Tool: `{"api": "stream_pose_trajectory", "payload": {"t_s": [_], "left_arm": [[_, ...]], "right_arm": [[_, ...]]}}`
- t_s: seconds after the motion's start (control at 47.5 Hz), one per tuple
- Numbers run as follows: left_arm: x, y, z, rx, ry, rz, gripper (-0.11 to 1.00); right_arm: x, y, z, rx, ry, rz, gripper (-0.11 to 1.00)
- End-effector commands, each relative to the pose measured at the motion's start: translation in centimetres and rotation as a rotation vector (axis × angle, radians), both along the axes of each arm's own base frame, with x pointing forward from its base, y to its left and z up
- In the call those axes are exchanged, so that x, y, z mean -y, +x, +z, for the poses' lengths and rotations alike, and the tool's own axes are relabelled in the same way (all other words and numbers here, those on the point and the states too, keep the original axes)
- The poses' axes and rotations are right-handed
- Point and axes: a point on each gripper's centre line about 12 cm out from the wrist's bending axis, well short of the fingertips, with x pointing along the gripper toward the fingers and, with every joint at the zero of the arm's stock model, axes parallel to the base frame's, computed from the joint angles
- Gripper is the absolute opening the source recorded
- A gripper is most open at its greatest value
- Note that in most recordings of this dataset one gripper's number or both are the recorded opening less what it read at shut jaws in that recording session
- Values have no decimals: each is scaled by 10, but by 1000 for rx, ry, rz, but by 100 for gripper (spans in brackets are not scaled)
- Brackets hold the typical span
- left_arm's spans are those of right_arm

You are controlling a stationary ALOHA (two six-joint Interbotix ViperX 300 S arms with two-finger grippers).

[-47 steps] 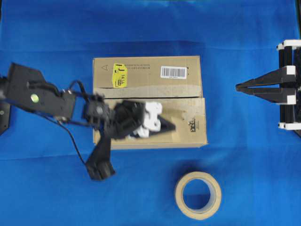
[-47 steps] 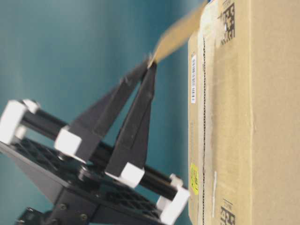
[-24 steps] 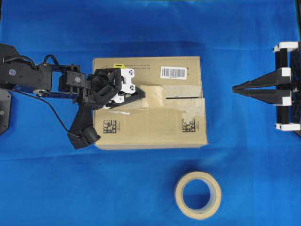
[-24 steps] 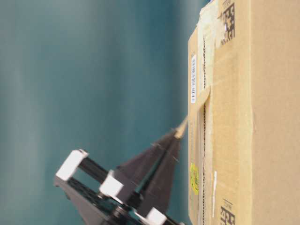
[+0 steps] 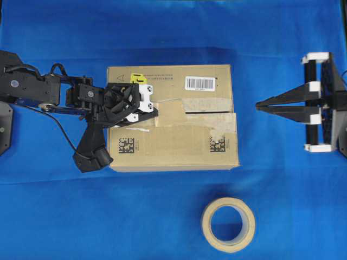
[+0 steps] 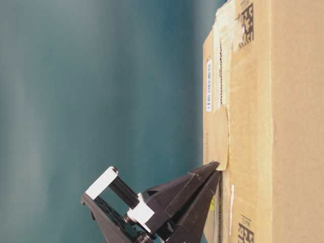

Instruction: Apply tape along the seams of the closed cardboard box to seal it securely.

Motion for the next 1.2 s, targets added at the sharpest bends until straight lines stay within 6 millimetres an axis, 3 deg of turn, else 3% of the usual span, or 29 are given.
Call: {"api": "stream_pose_trajectory", "payload": {"t_s": [0.0, 0.232, 0.485, 0.569, 0.717, 0.759, 0.969, 1.18], "left_arm": [[-1, 2, 7, 21, 2, 1, 0], [-1, 2, 7, 21, 2, 2, 0], [-1, 3, 7, 22, -1, 4, 0], [-1, 3, 7, 23, -3, 6, 0], [-1, 3, 7, 23, -7, 9, 0], [-1, 3, 7, 23, -7, 9, 0], [-1, 3, 7, 23, -8, 10, 0], [-2, 4, 7, 26, -10, 13, 0]], "right_arm": [[-1, 9, 10, 38, 4, 3, 0], [4, 33, 8, 14, 27, -21, 0], [16, 79, 5, -40, 60, -68, 2], [17, 95, 3, -65, 60, -68, 17], [19, 123, -3, -119, 61, -72, 64], [19, 129, -4, -134, 61, -73, 70], [19, 145, -21, -191, 63, -73, 48], [17, 158, -44, -217, 70, -68, 49]]}}
